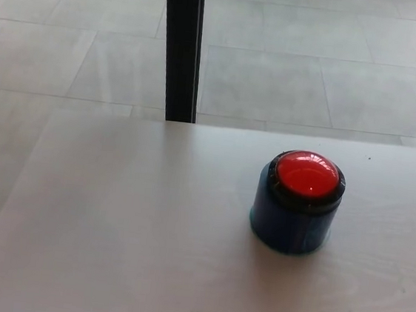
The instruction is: The robot uses its right hand to press the red button kept in the middle of the desk
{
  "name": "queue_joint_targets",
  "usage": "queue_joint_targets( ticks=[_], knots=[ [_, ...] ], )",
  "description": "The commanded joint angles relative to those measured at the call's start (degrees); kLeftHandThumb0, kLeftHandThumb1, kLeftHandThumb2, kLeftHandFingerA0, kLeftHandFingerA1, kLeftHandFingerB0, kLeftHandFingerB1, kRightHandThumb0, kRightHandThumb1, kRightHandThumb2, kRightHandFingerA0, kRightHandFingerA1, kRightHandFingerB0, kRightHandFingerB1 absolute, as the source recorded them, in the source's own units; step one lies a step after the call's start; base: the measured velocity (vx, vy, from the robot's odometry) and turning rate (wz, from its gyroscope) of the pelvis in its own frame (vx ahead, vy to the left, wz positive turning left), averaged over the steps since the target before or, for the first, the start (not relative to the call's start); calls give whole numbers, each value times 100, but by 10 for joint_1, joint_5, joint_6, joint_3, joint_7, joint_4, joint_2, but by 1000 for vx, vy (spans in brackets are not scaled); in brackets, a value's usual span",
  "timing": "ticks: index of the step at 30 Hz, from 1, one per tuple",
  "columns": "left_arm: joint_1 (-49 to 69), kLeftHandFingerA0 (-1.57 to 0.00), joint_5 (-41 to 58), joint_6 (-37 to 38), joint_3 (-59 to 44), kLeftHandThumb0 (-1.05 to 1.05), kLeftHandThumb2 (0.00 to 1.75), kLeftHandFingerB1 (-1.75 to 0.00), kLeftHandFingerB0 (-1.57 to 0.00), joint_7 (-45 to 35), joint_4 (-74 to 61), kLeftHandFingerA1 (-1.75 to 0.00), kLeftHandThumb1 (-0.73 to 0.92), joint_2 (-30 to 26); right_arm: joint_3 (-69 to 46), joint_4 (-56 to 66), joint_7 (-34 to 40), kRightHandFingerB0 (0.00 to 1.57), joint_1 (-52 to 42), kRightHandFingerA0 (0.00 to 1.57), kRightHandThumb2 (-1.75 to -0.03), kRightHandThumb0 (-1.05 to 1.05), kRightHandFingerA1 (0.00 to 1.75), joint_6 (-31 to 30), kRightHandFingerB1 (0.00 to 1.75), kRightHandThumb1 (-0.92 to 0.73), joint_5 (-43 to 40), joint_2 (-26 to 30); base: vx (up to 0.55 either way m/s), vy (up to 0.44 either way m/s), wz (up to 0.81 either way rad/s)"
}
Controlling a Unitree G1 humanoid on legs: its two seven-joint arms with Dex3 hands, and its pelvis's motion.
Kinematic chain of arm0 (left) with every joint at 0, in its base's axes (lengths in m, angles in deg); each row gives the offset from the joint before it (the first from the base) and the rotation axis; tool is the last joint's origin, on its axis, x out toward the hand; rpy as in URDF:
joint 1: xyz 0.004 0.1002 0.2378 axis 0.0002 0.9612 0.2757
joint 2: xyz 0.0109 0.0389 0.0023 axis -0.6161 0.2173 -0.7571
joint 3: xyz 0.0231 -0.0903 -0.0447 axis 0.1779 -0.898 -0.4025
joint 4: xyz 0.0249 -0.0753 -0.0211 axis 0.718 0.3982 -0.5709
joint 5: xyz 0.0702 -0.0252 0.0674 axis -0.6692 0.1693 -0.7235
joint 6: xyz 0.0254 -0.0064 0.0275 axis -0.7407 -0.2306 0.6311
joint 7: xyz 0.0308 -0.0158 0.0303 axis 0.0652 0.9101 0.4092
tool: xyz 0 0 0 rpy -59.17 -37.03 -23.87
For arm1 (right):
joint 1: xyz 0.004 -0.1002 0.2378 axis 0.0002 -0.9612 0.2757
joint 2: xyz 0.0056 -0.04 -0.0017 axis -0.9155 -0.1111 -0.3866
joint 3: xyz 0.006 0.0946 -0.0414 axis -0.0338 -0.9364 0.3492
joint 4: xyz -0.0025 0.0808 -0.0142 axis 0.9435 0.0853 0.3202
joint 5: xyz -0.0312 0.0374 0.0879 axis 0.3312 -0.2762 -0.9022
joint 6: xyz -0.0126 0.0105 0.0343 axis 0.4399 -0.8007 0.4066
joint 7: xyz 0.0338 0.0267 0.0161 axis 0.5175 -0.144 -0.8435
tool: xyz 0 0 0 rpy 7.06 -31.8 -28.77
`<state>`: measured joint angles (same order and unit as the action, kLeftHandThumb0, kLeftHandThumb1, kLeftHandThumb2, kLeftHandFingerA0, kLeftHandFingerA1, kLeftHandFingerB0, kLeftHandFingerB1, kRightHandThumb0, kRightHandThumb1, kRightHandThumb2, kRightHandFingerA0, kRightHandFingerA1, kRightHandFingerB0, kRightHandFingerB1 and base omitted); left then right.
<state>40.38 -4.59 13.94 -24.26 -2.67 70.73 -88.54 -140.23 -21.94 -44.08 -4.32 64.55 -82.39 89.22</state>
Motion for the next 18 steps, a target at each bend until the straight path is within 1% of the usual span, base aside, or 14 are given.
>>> queue_joint_targets(
  ticks=[1,2,3,4,5,8,9,10,11,12,14,16,17,18],
  knots=[
    [-14,-56,27,-1,-17,-45,110,-111,-46,21,15,-140,56,-25,26,-9,76,65,164,114,-58,-76,91,-57,60,-57,-18,91,0,0,0],
    [-15,-56,24,-3,-15,-45,110,-111,-46,22,15,-140,56,-26,32,-8,79,65,178,114,-58,-76,91,-60,60,-57,-14,95,0,0,0],
    [-13,-54,20,4,-12,-47,111,-109,-47,20,15,-133,55,-26,47,-13,77,52,207,113,-59,-77,129,-65,70,-61,-10,100,0,0,0],
    [-12,-55,17,5,-10,-46,111,-109,-49,21,16,-132,55,-26,69,-25,84,53,234,117,-93,-76,130,-65,68,-52,10,105,0,0,0],
    [-14,-54,20,3,-12,-48,111,-106,-40,21,18,-134,55,-26,79,-36,88,57,250,107,-64,-65,154,-63,59,-66,19,107,0,0,0],
    [-14,-55,22,1,-15,-48,110,-108,-41,18,19,-137,56,-27,96,-65,77,59,282,110,-61,-56,156,-38,60,-72,24,108,0,0,0],
    [-16,-56,24,-2,-18,-46,109,-107,-41,21,19,-139,56,-27,128,-100,50,57,307,94,-67,-45,174,-17,58,-76,41,116,0,0,0],
    [-16,-60,23,-1,-17,-48,111,-104,-42,22,20,-136,55,-27,137,-115,41,61,319,97,-77,-25,175,-4,59,-74,43,117,0,0,0],
    [-16,-60,20,1,-16,-48,111,-104,-42,24,20,-136,55,-26,151,-138,27,61,336,97,-77,-25,175,15,59,-74,46,118,0,0,0],
    [-15,-58,18,6,-15,-45,112,-116,-54,22,21,-140,54,-26,176,-166,-1,73,360,94,-89,-14,175,39,70,-70,53,118,0,0,0],
    [-17,-56,21,3,-17,-45,111,-116,-51,23,21,-140,55,-26,191,-186,0,82,377,95,-90,-15,175,46,75,-67,55,118,0,0,0],
    [-18,-57,16,0,-13,-46,110,-110,-45,28,22,-138,56,-27,217,-198,-13,81,396,94,-92,-16,172,67,97,-66,59,104,0,0,0],
    [-16,-58,15,5,-11,-47,110,-107,-46,25,21,-137,56,-27,234,-211,-24,83,421,93,-103,-11,172,74,129,-59,52,89,0,0,0],
    [-15,-58,15,5,-11,-47,110,-107,-46,26,22,-137,56,-26,237,-218,-25,83,423,93,-103,-11,172,79,129,-59,51,92,0,0,0]
  ],
)
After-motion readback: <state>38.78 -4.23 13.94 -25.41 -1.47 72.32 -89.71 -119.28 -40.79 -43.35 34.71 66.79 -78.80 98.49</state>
